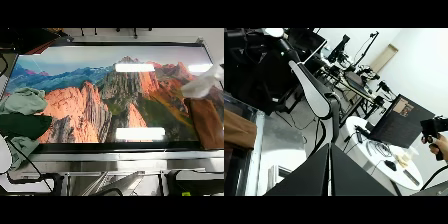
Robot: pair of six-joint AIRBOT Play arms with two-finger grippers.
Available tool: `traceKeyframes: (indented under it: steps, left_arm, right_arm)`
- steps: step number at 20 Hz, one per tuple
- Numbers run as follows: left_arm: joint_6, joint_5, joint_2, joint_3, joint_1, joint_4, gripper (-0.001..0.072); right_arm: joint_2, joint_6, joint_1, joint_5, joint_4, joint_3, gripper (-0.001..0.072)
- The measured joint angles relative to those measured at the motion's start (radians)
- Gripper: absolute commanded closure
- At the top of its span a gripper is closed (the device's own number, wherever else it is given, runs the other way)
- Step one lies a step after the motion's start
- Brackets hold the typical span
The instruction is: Fold the shirts.
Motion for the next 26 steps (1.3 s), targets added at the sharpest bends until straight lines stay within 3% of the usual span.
traceKeyframes:
  steps: [10, 18, 19, 20, 21, 26]
  left_arm:
    - [0.012, 0.0, 0.0, 0.0, 0.0, 0.0, 0.0679]
    - [0.027, -0.008, 0.0, 0.0, 0.0, 0.001, 0.068]
    - [0.03, -0.014, 0.0, 0.0, 0.0, 0.001, 0.068]
    - [0.03, -0.02, 0.0, 0.0, 0.0, 0.001, 0.0679]
    - [0.03, -0.026, 0.0, 0.0, 0.0, 0.001, 0.0679]
    - [0.031, -0.04, 0.0, 0.0, 0.0, 0.001, 0.068]
  right_arm:
    - [0.114, 0.252, -0.093, 0.2, -0.508, -0.003, 0.0691]
    - [0.121, 0.299, -0.096, 0.338, -0.802, -0.118, 0.0686]
    - [0.116, 0.302, -0.096, 0.342, -0.83, -0.14, 0.0571]
    - [0.111, 0.303, -0.096, 0.348, -0.85, -0.158, 0.0251]
    - [0.105, 0.303, -0.096, 0.36, -0.866, -0.172, 0.0054]
    - [0.074, 0.294, -0.096, 0.363, -0.922, -0.155, 0.0055]
